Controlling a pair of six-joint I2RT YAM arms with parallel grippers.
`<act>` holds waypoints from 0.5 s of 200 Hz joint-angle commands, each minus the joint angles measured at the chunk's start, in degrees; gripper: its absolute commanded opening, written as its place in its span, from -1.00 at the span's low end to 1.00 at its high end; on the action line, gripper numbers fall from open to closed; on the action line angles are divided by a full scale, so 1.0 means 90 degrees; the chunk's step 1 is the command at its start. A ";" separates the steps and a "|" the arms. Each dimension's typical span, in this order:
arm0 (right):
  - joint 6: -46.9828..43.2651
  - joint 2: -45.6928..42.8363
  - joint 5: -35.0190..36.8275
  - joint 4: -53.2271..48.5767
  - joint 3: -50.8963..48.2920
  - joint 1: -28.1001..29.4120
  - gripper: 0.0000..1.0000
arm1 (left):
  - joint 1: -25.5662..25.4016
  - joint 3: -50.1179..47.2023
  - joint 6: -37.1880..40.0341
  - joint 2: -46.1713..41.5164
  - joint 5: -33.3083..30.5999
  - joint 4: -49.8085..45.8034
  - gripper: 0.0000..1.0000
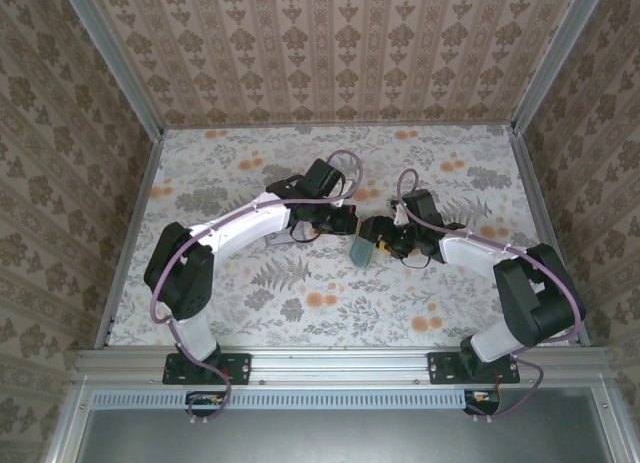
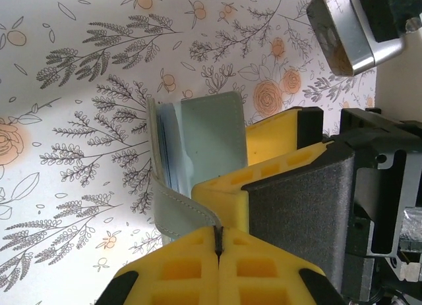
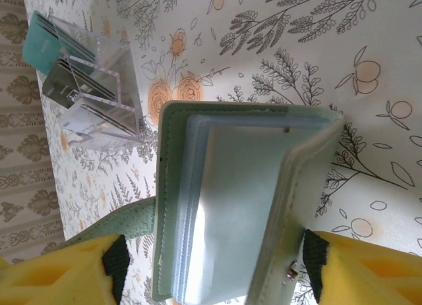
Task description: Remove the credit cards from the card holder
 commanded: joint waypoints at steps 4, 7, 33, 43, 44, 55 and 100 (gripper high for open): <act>-0.0154 0.0090 0.0086 -0.0458 0.0122 0.0041 0.29 | -0.0061 0.0168 -0.0071 -0.0059 0.0031 -0.0125 -1.00; -0.0187 0.0086 0.0143 -0.0536 0.0125 0.0042 0.27 | -0.0057 0.0154 -0.0067 -0.0066 0.0010 -0.0127 -1.00; -0.0372 0.0005 0.0586 -0.1004 0.0087 0.0035 0.08 | -0.0035 -0.0028 -0.0084 -0.0182 -0.0207 -0.0224 -1.00; -0.0468 -0.0024 0.0707 -0.1163 0.0087 0.0031 -0.02 | -0.0010 -0.0149 -0.0104 -0.0276 -0.0314 -0.0268 -1.00; -0.0476 -0.0024 0.0718 -0.1184 0.0087 0.0033 -0.03 | -0.0002 -0.0171 -0.0109 -0.0290 -0.0326 -0.0271 -1.00; -0.0586 -0.0065 0.0832 -0.1344 0.0089 0.0036 -0.07 | 0.0049 -0.0345 -0.0122 -0.0409 -0.0408 -0.0301 -1.00; -0.0834 -0.0134 0.1031 -0.1593 0.0077 0.0040 -0.70 | 0.0299 -0.1184 -0.0125 -0.0940 -0.0399 -0.0297 -1.00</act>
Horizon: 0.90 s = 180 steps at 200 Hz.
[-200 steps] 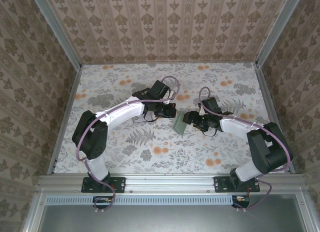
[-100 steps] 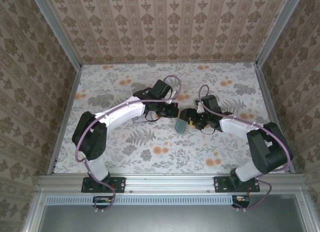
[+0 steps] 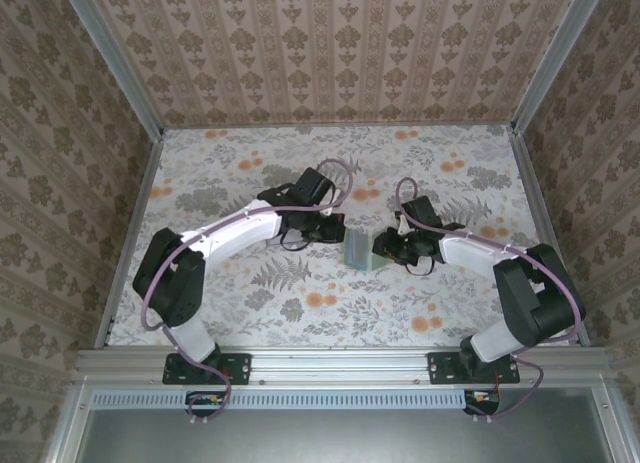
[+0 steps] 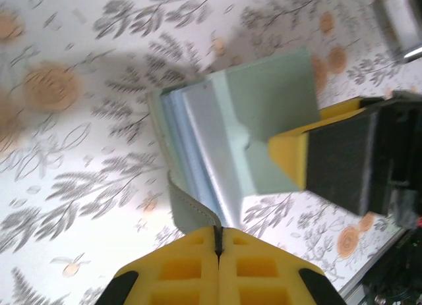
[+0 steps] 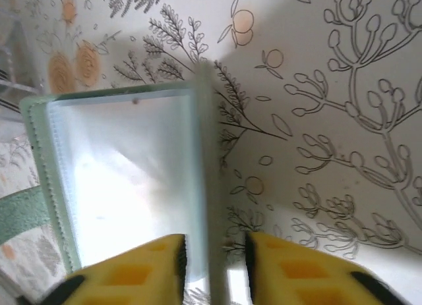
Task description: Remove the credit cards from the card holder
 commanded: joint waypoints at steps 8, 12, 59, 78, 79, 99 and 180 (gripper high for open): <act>-0.0258 -0.0090 0.0281 -0.0358 0.0072 0.0028 -0.82 | 0.0165 -0.0509 -0.0071 -0.0511 -0.0112 -0.0191 -1.00; -0.0267 -0.0067 0.0268 -0.0350 0.0074 0.0033 -0.86 | 0.0175 -0.0618 -0.0074 -0.0563 -0.0123 -0.0188 -1.00; -0.0131 0.0219 0.0059 -0.0001 0.0046 0.0225 -0.97 | 0.0384 -0.1588 -0.0132 -0.0777 -0.0158 0.0325 -1.00; -0.0024 0.0298 0.0047 0.0082 0.0052 0.0371 -0.93 | 0.0440 -0.1704 -0.0079 -0.0791 -0.0205 0.0395 -1.00; -0.0019 0.0303 0.0050 0.0082 0.0054 0.0375 -0.93 | 0.0444 -0.1711 -0.0076 -0.0796 -0.0213 0.0390 -1.00; -0.0069 0.0328 0.0088 -0.0083 0.0141 0.0410 -0.69 | 0.0451 -0.1858 -0.0051 -0.0915 -0.0309 0.0419 -1.00; -0.0721 -0.0001 0.0593 -0.0922 0.0387 0.0405 -0.35 | 0.0375 -0.1317 -0.0277 -0.1387 -0.0346 -0.0009 0.35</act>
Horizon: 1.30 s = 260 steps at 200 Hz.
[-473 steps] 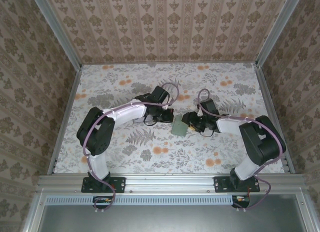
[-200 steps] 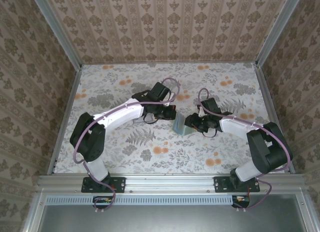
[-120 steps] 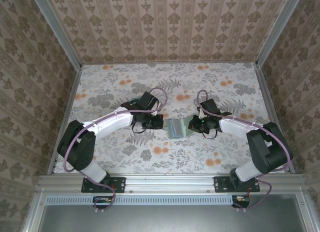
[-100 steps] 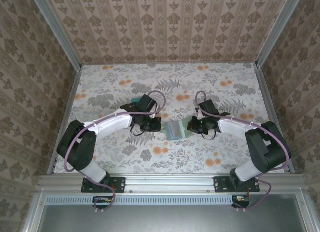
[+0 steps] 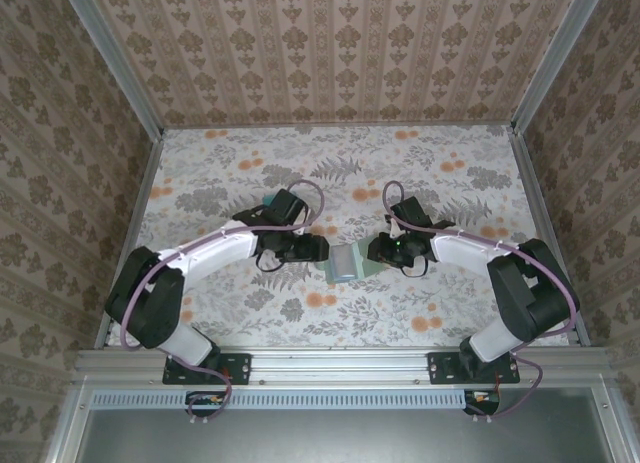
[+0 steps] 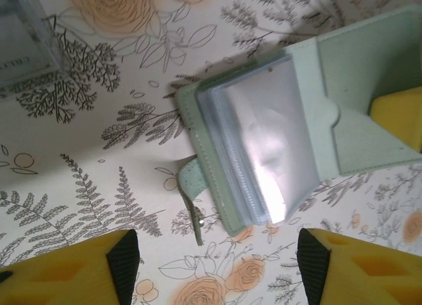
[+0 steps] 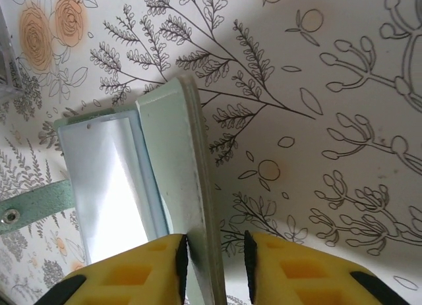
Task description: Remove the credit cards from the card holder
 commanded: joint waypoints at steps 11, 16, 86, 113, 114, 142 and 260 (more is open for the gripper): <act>-0.0327 -0.0275 0.0355 -0.0523 0.0079 -0.0004 -0.43 | -0.0111 0.0587 -0.0157 -0.0350 -0.0127 -0.0354 0.35; -0.0341 -0.0283 0.0365 -0.0537 0.0069 -0.0003 -0.48 | -0.0146 0.0657 -0.0185 -0.0353 -0.0142 -0.0368 0.35; 0.0116 -0.0251 0.0232 0.0118 -0.0298 0.0077 -1.00 | -0.0503 0.1250 -0.0566 0.0725 0.0476 0.0043 0.00; 0.0272 -0.0135 0.0301 0.0293 -0.0328 0.0241 -1.00 | -0.0486 0.1182 -0.0645 0.1151 0.0396 -0.0044 0.07; 0.0274 -0.0126 0.0304 0.0295 -0.0326 0.0249 -1.00 | -0.0486 0.1180 -0.0645 0.1166 0.0397 -0.0045 0.07; 0.0364 0.0001 0.0307 0.0374 -0.0305 0.0336 -1.00 | -0.0467 0.1248 -0.0610 0.1521 0.0414 -0.0114 0.10; 0.0331 -0.0012 0.0356 0.0321 -0.0302 0.0345 -1.00 | -0.0466 0.1355 -0.0617 0.2104 0.0500 -0.0237 0.19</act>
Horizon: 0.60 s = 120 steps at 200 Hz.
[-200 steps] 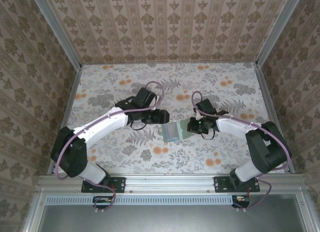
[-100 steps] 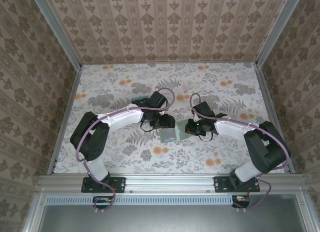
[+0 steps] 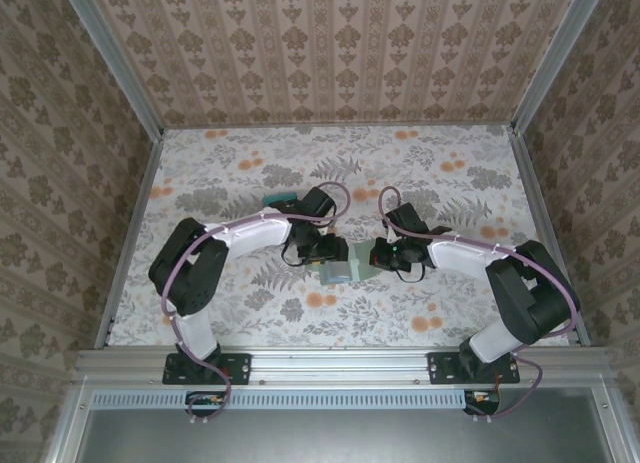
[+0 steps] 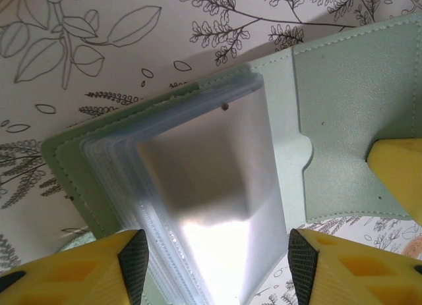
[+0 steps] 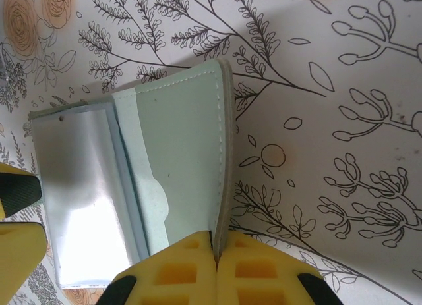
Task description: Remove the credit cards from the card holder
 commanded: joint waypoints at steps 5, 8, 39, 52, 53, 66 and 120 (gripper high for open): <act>0.0093 0.0030 0.0111 0.0008 -0.0057 0.0024 -1.00 | 0.0018 0.0139 -0.0016 0.0250 0.0253 0.0032 0.18; 0.0091 0.0030 0.0115 0.0006 -0.0066 0.0024 -1.00 | 0.0017 0.0132 -0.0007 0.0242 0.0266 0.0052 0.17; 0.0127 0.0036 0.0106 0.0075 -0.0132 0.0030 -1.00 | -0.0051 0.0136 0.0086 0.0153 0.0377 0.0226 0.16; 0.0139 0.0046 0.0096 0.0107 -0.0144 0.0024 -1.00 | -0.0057 0.0114 0.0083 0.0154 0.0565 0.0398 0.16; 0.0139 0.0046 0.0096 0.0107 -0.0144 0.0024 -1.00 | -0.0064 0.0117 0.0083 0.0153 0.0574 0.0410 0.17; 0.0139 0.0046 0.0086 0.0109 -0.0145 0.0024 -1.00 | -0.0088 0.0147 0.0131 0.0145 0.0661 0.0501 0.16; 0.0143 0.0021 0.0121 0.0117 -0.0194 0.0024 -1.00 | -0.0236 0.0411 0.0353 0.0094 0.0759 0.0558 0.21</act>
